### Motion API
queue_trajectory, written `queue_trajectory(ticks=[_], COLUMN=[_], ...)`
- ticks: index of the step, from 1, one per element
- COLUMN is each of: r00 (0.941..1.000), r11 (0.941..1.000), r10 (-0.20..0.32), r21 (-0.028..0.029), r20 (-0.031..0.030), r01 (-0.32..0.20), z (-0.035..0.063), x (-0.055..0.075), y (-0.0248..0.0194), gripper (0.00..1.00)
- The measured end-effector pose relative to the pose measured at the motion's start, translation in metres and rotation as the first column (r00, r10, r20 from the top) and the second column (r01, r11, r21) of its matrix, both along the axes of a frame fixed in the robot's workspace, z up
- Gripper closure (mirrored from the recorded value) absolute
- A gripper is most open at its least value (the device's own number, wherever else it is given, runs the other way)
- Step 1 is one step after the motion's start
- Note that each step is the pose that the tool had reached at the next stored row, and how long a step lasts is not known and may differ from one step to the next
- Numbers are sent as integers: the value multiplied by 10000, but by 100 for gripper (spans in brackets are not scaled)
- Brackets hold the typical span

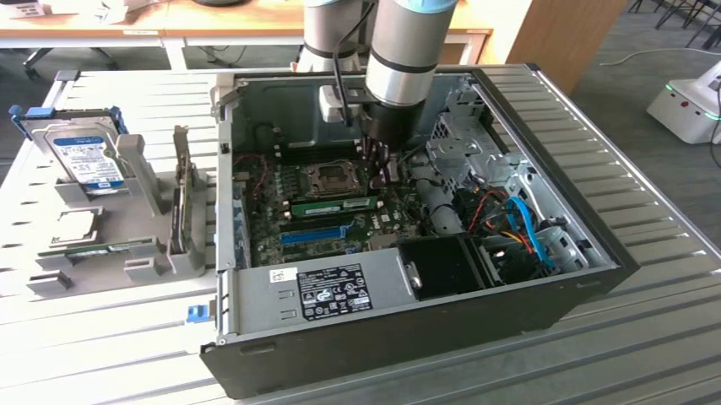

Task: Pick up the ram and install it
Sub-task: 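Press down the ram until it locks into place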

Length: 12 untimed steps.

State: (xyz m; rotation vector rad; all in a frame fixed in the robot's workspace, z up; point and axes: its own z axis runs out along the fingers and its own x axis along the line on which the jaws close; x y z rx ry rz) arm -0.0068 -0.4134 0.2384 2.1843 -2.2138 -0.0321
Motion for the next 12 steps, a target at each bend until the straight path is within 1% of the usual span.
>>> queue_trajectory(ticks=[6,12], r00=[10000,10000], r11=[10000,10000], r10=[2,0], r21=[0,1], r20=[0,0], r01=[-2,0], z=[-1,-5], x=[12,76], y=[0,0], gripper=[90,90])
